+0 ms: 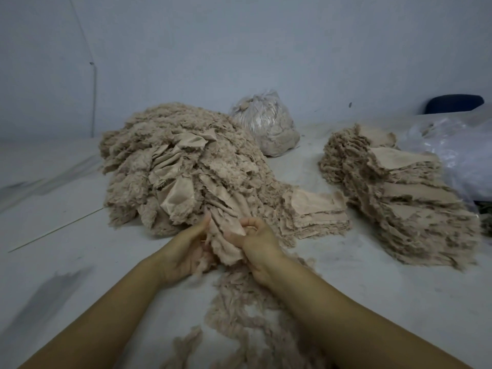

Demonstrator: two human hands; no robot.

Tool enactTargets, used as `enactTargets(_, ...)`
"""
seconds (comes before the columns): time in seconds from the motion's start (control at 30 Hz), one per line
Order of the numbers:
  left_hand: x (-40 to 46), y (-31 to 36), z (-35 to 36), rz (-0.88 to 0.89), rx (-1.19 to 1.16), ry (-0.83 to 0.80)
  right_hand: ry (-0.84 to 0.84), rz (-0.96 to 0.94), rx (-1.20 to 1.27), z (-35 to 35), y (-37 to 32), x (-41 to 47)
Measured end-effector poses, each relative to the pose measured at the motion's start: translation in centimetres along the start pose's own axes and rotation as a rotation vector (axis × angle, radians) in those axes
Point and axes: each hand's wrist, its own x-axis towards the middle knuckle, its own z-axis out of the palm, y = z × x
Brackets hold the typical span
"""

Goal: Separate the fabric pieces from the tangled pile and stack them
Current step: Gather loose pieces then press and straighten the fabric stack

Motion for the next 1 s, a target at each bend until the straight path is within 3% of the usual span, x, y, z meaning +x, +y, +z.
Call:
enactTargets(0.07, 1.0, 0.0, 1.0, -0.013, -0.037, 0.057, -0.067, -0.022, -0.1, -0.1, 0.4, -0.5)
enactTargets(0.33, 4.2, 0.8, 2.1, 0.11, -0.259, 0.594, -0.128, -0.167, -0.357, -1.9, 0.3, -2.6)
enactTargets(0.43, 3.7, 0.9, 0.7, 0.061, -0.194, 0.573, -0.102, -0.276, -0.512, -3.6, -0.6, -3.1)
enactTargets(0.5, 3.0, 0.7, 0.9, -0.018, 0.121, 0.467, -0.007, -0.294, -0.494, -4.9, -2.0, -2.7)
enactTargets(0.57, 1.9, 0.7, 1.7, -0.043, 0.802, 0.424, 0.093, -0.311, -0.5, -5.8, -3.0, -2.3)
enactTargets(0.63, 1.5, 1.1, 2.9, 0.153, 1.516, 0.555, 0.094, -0.316, -0.489, -6.2, -3.3, -2.1)
enactTargets(0.67, 1.3, 1.4, 4.1, 0.373, 1.643, 0.639, 0.059, -0.311, -0.487, -6.3, -3.4, -2.2)
enactTargets(0.7, 1.1, 1.6, 5.2, 0.57, 1.563, 0.67, 0.015, -0.305, -0.495, -6.3, -3.5, -2.3)
enactTargets(0.73, 1.1, 1.8, 6.2, 0.656, 1.371, 0.614, -0.028, -0.3, -0.51, -6.3, -3.6, -2.4)
enactTargets(0.83, 1.7, 1.7, 8.4, 0.473, 0.716, 0.236, -0.112, -0.277, -0.471, -6.5, -3.9, -2.7)
enactTargets(1.0, 2.9, 0.1, 7.8, 0.403, 0.216, 0.308, 0.069, -0.135, -0.053, -7.5, -4.2, -2.2)
